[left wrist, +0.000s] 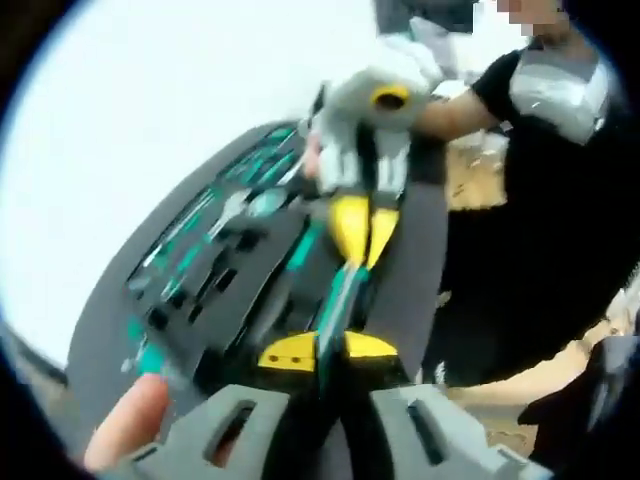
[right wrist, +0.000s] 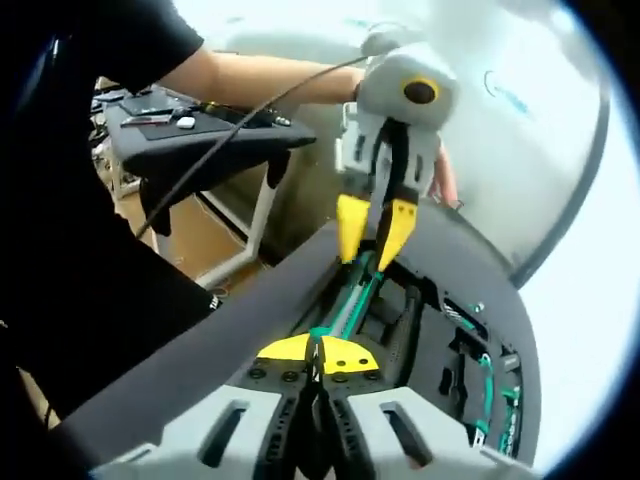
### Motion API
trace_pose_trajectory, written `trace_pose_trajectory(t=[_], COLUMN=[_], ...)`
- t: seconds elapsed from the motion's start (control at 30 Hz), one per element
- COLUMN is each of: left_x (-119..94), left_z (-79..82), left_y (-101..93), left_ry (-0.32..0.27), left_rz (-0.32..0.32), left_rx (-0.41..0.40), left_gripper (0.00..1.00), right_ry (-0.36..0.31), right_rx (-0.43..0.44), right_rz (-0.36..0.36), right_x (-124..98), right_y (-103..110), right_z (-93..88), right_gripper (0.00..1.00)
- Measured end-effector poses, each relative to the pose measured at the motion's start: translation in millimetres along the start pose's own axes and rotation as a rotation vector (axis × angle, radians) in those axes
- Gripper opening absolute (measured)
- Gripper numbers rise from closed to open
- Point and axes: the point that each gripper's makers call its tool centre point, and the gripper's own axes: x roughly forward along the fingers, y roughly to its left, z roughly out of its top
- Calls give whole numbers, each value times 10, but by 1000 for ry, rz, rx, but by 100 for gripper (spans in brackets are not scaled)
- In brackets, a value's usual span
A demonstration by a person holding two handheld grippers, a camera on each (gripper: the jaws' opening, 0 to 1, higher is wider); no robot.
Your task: Pick up the tools and put them into their designated positions in the toolbox.
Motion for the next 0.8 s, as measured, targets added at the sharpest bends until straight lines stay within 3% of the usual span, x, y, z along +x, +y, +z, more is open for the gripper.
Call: trace_pose_trajectory(t=[0.07, 0.13, 0.17, 0.27, 0.37, 0.6, 0.8], left_x=[15, 132, 132, 149, 154, 186, 205], left_z=[-95, -184, -118, -130, -143, -170, -201], left_y=[16, -53, -21, -16, -13, -3, -3], left_ry=[12, 58, 32, 57, 69, 120, 193], left_rz=[18, 29, 49, 54, 64, 61, 13], left_rx=[-101, -43, -7, -63, -7, 10, -29], left_gripper=[0, 0, 0, 0, 0, 0, 0], right_ry=[23, 27, 29, 21, 17, 21, -3], right_rx=[-20, -28, -20, 12, 34, 66, 262], right_rz=[-11, -19, -22, -17, -15, -17, -3], right_x=[14, 14, 10, 23, 23, 43, 11], right_y=[3, -12, -18, -15, -9, -21, -22], right_z=[0, -1, -4, -13, -13, -19, -32], right_gripper=[0, 0, 0, 0, 0, 0, 0])
